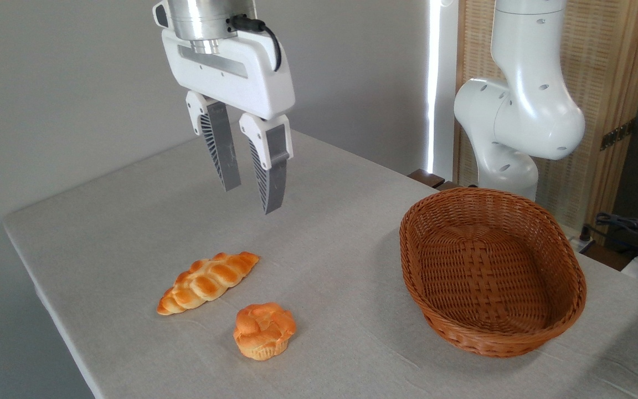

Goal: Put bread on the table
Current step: 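Open the gripper and raise it away from the bun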

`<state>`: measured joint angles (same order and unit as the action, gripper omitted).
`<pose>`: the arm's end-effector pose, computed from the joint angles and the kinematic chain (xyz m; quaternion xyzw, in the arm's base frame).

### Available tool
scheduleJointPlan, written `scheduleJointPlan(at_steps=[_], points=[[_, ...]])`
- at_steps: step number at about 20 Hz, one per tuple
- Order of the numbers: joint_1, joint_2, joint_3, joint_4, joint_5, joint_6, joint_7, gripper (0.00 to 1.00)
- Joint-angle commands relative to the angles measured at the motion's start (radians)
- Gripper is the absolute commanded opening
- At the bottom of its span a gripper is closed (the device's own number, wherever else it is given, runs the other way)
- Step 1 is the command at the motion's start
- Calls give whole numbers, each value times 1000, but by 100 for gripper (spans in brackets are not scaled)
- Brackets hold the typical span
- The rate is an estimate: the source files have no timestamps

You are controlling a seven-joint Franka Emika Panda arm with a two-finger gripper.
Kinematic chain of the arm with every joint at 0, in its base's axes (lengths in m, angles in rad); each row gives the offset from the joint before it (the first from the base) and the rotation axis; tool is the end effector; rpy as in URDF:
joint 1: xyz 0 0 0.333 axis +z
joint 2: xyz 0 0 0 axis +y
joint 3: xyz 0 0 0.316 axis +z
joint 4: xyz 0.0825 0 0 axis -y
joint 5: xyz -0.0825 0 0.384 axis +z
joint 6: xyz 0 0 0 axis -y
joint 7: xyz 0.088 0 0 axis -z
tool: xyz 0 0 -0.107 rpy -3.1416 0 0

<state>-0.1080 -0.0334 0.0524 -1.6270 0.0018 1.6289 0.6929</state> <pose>0.5486 -0.0299 0.6214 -0.9306 0.3656 -0.0167 0.0055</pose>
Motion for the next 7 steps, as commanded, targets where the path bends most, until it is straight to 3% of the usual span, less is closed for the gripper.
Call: scheduleJointPlan(at_steps=[1, 7], points=[[11, 17, -42, 33, 9, -35, -6, 100], [10, 21, -42, 33, 12, -34, -1, 100]])
